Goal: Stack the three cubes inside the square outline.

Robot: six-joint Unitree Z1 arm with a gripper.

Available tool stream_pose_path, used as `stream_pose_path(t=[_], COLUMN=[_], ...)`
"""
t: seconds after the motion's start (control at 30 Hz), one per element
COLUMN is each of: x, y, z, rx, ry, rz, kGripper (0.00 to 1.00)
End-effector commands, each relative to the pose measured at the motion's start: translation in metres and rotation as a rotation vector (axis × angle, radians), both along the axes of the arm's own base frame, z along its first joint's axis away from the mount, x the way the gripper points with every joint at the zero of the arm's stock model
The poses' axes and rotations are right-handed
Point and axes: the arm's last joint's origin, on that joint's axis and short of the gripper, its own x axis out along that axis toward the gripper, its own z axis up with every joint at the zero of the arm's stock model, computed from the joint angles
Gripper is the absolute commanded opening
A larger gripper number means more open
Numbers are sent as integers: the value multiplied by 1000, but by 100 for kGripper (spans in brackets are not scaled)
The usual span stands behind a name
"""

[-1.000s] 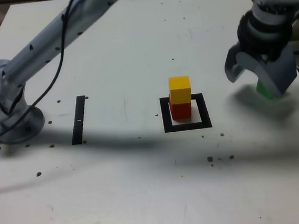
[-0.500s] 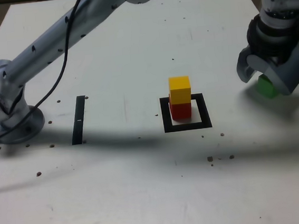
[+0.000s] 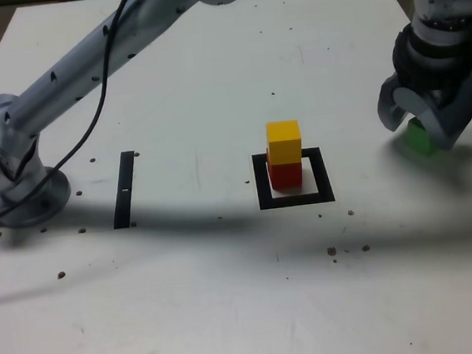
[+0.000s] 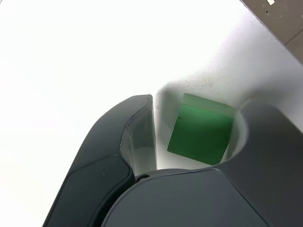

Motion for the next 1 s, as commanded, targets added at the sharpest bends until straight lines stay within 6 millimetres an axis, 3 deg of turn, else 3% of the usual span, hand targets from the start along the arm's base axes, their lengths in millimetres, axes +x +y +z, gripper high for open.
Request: stream_pose_path(t=[0.0,0.1,0.33,0.67,0.83,0.97], x=[1,2,3,-4,-11,-27], y=[0,-1,-1,-1,0,1], z=[0,-2,-3,2,19,56], rx=[-6,-14,-21,-38,-42,-48], ry=[-4,-2,12,1,-21,-56], rz=[-9,-33,-89,29,54,66], kGripper=[38,31,26,18,18,18])
